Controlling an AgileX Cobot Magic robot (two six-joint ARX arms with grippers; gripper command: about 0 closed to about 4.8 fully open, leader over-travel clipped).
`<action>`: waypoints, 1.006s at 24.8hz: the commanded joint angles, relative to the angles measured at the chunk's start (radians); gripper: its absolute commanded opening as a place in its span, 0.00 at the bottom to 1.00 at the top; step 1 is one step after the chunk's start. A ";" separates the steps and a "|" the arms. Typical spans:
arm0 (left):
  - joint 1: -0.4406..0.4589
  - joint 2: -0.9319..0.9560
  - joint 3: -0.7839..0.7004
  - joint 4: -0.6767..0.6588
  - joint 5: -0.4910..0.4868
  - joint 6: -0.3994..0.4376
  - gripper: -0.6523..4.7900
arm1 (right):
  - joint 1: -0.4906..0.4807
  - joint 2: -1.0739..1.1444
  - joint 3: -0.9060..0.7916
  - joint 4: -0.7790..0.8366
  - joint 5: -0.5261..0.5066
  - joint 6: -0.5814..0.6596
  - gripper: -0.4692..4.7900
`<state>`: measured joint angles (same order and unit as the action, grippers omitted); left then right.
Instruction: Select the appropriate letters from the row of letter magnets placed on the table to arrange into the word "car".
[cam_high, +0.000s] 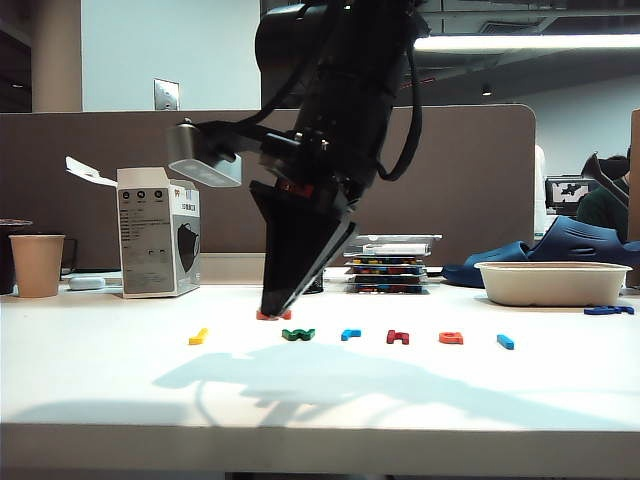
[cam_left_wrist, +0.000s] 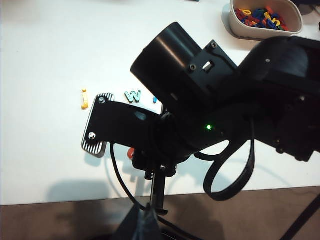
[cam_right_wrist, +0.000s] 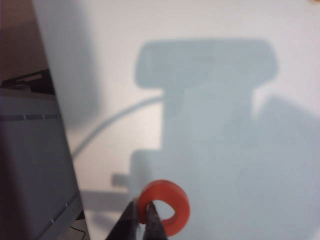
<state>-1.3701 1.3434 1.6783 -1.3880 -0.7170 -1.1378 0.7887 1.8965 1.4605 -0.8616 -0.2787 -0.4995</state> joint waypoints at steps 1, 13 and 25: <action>0.000 -0.003 0.002 0.002 -0.003 0.001 0.11 | 0.002 -0.006 0.003 0.060 -0.020 -0.085 0.08; 0.001 -0.003 0.001 0.002 -0.003 0.001 0.11 | 0.017 0.051 0.003 0.146 -0.083 -0.243 0.08; 0.001 -0.003 0.001 0.002 -0.003 0.001 0.11 | 0.034 0.082 0.003 0.163 -0.027 -0.399 0.08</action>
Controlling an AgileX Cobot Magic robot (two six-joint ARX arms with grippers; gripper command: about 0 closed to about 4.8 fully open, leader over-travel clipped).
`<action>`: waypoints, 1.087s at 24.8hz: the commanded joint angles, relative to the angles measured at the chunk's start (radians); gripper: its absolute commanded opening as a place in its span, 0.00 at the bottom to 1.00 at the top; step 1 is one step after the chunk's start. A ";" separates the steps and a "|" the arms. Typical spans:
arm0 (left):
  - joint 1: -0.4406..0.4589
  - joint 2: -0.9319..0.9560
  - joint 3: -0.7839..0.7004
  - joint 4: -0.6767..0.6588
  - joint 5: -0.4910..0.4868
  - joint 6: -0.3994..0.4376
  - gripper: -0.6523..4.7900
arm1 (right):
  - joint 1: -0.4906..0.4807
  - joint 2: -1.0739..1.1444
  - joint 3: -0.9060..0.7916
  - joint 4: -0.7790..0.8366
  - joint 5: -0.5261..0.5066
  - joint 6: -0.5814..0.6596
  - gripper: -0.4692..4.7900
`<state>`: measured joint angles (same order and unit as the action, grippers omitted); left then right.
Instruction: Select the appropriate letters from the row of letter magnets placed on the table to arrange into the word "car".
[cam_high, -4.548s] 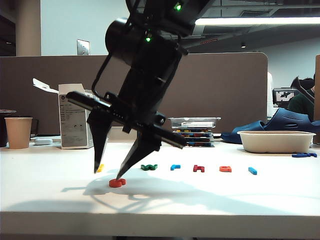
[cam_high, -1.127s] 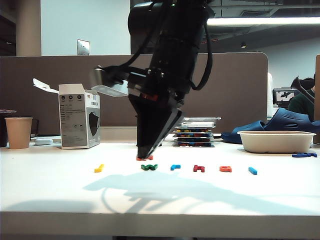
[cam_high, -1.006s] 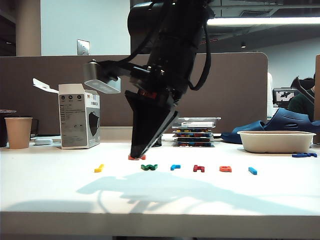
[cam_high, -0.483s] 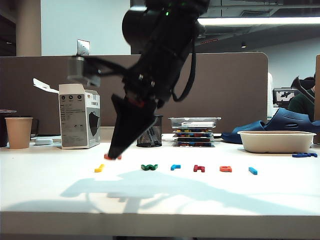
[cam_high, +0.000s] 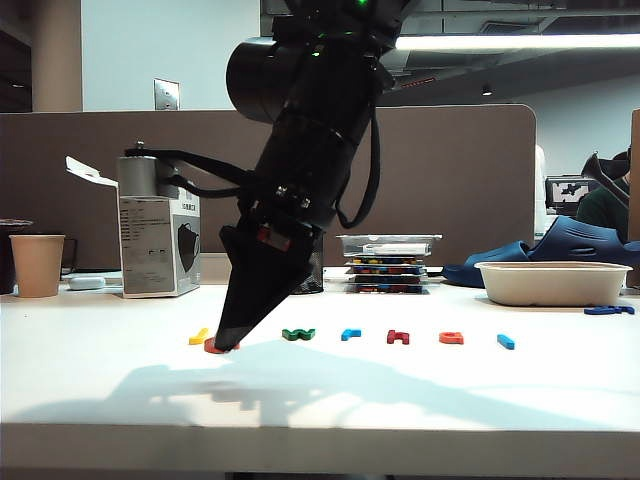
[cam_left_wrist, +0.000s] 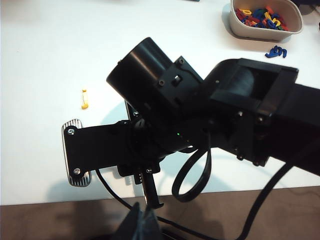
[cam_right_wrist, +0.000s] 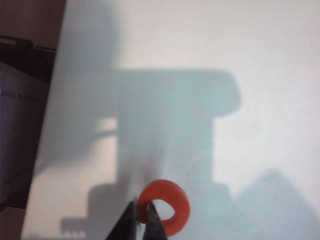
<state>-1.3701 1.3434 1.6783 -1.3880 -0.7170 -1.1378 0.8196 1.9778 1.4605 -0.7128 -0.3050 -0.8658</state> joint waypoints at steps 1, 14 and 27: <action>0.001 -0.003 0.002 0.002 -0.003 0.001 0.11 | 0.003 0.007 0.003 0.022 -0.002 -0.039 0.08; 0.001 -0.003 0.002 0.002 -0.003 0.001 0.11 | 0.009 0.053 0.003 0.024 -0.003 -0.085 0.08; 0.001 -0.003 0.002 0.002 -0.003 0.001 0.11 | 0.011 0.035 0.004 -0.028 0.071 -0.113 0.08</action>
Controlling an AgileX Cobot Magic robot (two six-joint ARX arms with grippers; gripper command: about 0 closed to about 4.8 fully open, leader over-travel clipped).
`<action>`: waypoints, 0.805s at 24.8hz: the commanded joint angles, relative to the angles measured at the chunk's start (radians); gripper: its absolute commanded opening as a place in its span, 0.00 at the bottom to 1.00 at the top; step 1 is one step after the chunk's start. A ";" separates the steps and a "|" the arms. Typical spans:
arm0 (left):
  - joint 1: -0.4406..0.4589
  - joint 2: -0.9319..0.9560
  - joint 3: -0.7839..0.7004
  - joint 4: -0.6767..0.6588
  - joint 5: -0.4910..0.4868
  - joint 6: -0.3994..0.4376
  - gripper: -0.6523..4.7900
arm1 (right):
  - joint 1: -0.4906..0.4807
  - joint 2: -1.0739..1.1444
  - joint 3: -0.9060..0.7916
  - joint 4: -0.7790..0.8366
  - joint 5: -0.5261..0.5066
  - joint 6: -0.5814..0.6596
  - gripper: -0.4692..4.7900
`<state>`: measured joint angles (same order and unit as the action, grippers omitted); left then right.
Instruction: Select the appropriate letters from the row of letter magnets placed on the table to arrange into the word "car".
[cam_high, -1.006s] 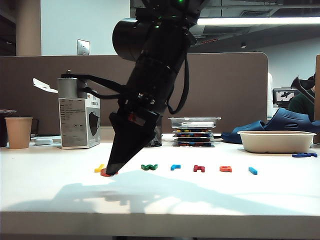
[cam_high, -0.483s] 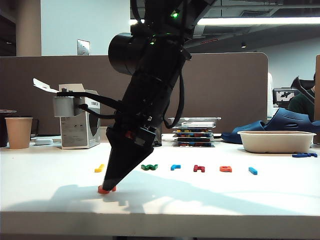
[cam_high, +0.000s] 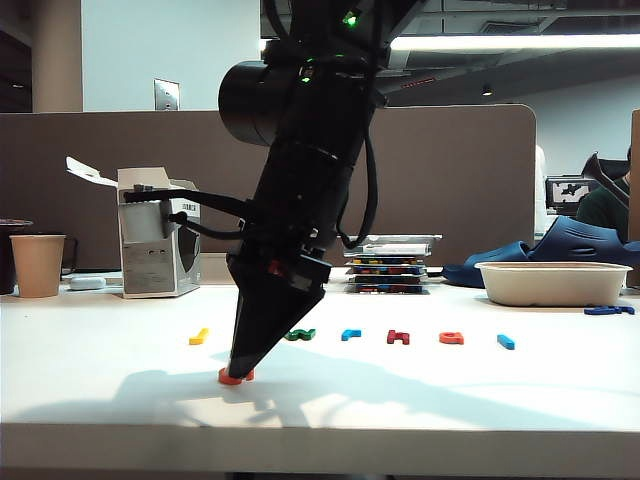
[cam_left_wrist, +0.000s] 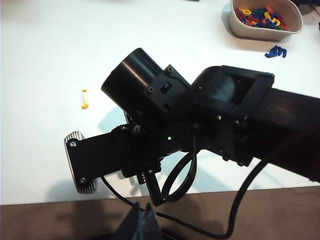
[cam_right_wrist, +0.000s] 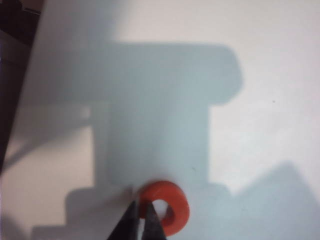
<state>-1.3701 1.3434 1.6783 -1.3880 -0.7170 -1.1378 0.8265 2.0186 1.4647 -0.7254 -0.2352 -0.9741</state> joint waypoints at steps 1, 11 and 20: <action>0.001 -0.003 0.002 0.002 -0.003 0.001 0.11 | 0.009 -0.006 0.000 -0.021 0.002 -0.014 0.08; 0.000 -0.003 0.001 0.002 -0.003 0.001 0.11 | 0.058 -0.017 0.000 -0.055 0.081 -0.165 0.08; 0.000 -0.003 0.001 0.002 -0.003 0.001 0.11 | 0.047 -0.018 0.000 -0.029 0.095 -0.151 0.08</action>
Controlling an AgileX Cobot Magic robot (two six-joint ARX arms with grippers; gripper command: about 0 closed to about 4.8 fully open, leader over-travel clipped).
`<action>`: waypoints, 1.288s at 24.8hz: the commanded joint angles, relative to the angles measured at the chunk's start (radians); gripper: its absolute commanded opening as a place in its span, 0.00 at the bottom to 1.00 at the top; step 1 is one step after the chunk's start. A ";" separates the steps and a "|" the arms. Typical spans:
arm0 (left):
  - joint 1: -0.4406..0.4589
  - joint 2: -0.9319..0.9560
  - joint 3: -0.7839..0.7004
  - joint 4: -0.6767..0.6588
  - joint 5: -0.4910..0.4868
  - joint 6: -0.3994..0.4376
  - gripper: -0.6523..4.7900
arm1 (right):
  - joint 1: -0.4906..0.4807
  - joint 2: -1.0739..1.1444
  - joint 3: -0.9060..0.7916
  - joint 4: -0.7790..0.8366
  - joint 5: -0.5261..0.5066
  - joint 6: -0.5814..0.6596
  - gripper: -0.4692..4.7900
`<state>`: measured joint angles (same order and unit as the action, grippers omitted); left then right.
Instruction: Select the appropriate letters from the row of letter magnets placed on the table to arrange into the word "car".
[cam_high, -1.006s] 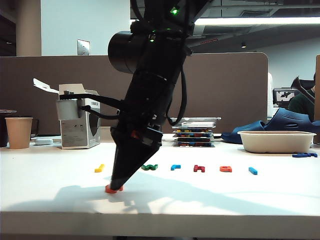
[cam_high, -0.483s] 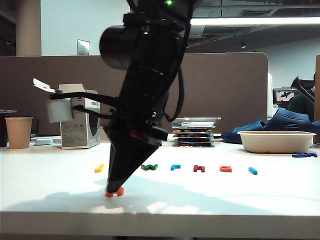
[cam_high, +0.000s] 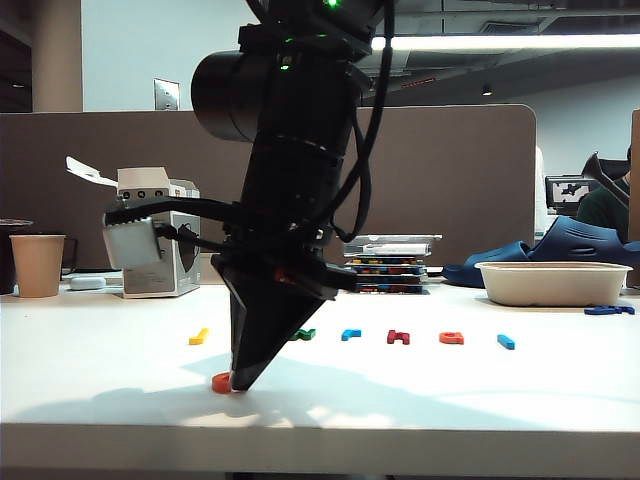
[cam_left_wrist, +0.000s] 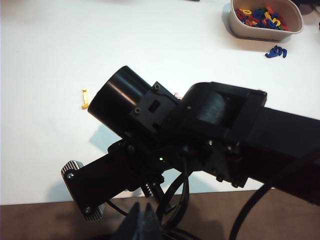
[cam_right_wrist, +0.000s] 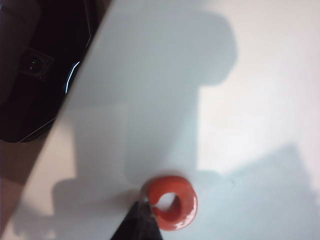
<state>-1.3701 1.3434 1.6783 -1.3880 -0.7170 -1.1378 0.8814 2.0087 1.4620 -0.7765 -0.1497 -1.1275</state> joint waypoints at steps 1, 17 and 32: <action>0.001 -0.003 0.002 0.002 -0.003 0.001 0.11 | -0.010 -0.008 0.002 0.024 0.023 0.002 0.08; 0.001 -0.003 0.001 0.002 -0.002 0.001 0.11 | -0.085 -0.008 0.002 0.089 0.087 0.092 0.08; 0.001 -0.003 0.002 0.002 -0.003 0.001 0.11 | -0.122 -0.142 0.002 0.233 0.156 0.349 0.08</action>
<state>-1.3697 1.3434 1.6783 -1.3880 -0.7170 -1.1378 0.7631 1.8843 1.4628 -0.5632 -0.0116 -0.8310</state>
